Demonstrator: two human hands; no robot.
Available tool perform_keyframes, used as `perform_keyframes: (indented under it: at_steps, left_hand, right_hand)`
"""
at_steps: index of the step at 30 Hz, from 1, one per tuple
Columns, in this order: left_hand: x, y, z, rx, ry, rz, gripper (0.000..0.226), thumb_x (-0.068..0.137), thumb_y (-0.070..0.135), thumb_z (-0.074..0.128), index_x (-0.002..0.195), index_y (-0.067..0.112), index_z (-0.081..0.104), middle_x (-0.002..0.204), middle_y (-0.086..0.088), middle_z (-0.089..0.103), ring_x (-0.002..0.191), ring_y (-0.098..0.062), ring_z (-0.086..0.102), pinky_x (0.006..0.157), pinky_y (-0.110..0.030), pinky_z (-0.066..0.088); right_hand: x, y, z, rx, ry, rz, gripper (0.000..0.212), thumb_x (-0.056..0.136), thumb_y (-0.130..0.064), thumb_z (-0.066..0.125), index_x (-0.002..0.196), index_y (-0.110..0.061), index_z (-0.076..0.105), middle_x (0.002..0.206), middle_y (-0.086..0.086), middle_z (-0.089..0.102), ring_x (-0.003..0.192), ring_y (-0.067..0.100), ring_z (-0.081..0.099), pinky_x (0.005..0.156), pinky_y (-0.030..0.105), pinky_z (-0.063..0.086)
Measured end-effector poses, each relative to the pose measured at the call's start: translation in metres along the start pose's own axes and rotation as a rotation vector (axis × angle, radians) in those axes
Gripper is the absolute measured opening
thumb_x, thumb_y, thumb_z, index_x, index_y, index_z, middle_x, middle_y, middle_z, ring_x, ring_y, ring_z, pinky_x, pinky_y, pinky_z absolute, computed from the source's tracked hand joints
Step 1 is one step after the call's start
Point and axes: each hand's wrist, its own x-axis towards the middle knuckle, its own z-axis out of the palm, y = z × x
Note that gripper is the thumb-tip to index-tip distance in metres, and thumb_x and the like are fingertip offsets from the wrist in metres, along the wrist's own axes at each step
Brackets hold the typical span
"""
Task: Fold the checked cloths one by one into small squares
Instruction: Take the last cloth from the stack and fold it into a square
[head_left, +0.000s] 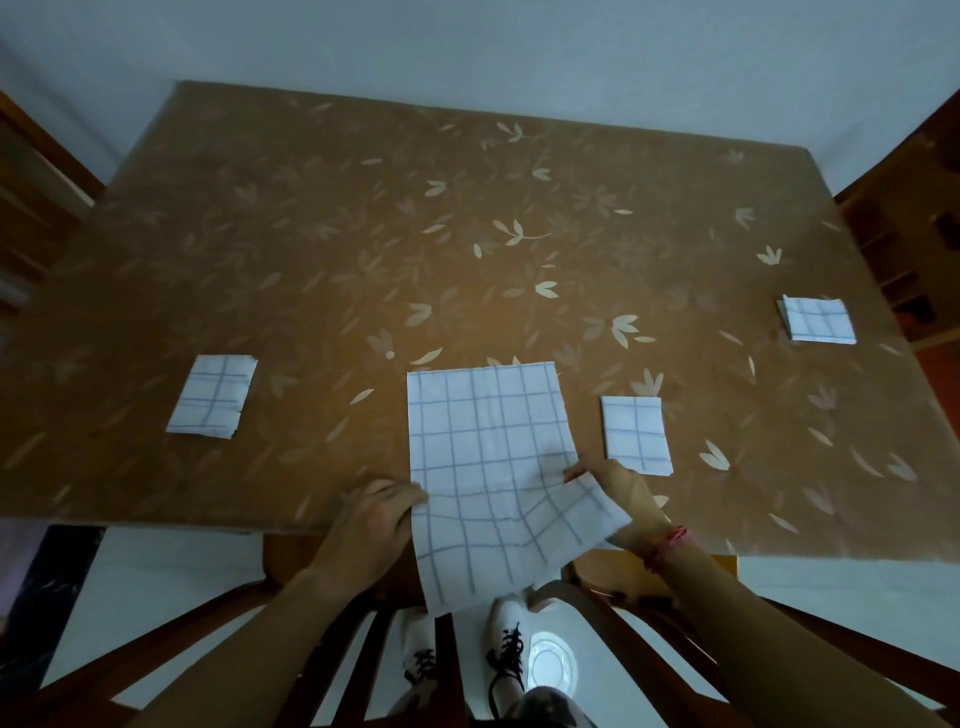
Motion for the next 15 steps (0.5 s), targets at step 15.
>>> perform_keyframes:
  at_steps: [15]
  left_hand:
    - [0.035, 0.005, 0.006, -0.149, 0.079, -0.446, 0.018, 0.09, 0.026, 0.064, 0.076, 0.03, 0.052, 0.071, 0.008, 0.059, 0.068, -0.008, 0.055, 0.058, -0.021, 0.041]
  right_hand:
    - [0.032, -0.061, -0.018, -0.055, 0.103, -0.02, 0.047, 0.079, -0.053, 0.072, 0.113, -0.023, 0.059, 0.101, -0.007, 0.067, 0.092, 0.018, 0.064, 0.078, 0.032, 0.053]
